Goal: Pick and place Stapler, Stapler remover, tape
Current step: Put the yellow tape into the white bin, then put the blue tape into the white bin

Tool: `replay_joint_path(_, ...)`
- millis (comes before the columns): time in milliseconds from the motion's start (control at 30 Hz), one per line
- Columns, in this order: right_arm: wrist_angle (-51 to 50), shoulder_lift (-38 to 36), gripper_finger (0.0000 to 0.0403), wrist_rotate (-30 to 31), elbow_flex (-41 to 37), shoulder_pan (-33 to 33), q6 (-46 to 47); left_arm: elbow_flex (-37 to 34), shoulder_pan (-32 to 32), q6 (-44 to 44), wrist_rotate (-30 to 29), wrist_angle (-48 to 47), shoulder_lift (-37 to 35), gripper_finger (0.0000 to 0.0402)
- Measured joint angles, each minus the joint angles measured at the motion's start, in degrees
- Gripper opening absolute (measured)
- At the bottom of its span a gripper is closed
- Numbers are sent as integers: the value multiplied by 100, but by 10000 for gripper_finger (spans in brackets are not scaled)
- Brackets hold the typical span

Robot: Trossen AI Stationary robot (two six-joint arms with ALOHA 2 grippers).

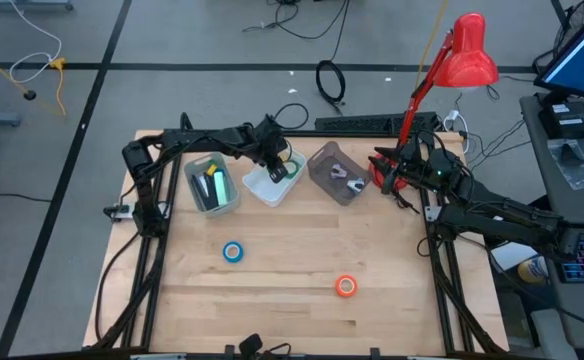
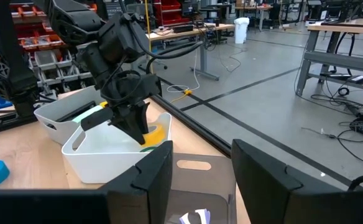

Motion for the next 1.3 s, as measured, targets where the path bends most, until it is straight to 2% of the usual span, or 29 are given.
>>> replay_joint_path(233, 0, 0, 155, -2, 0, 0, 0, 0, 27, 107, -53, 12, 0, 60)
replay_joint_path(533, 0, 0, 155, -2, 0, -1, -1, 0, 37, 125, -81, 48, -2, 125)
replay_joint_path(733, 0, -1, 155, -17, 0, 0, 0, -9, 86, 109, -114, 14, -129, 151)
replay_joint_path(900, 1, -2, 155, -22, 0, 0, 0, -9, 76, 53, -116, -25, -715, 154)
replay_joint_path(1067, 1, 0, 155, -24, 0, -1, 0, -4, -133, -548, -127, -459, -1655, 154)
replay_joint_path(1300, 2, -2, 155, -24, 0, 0, 0, -2, -1212, -739, -159, -1875, -2662, 154)
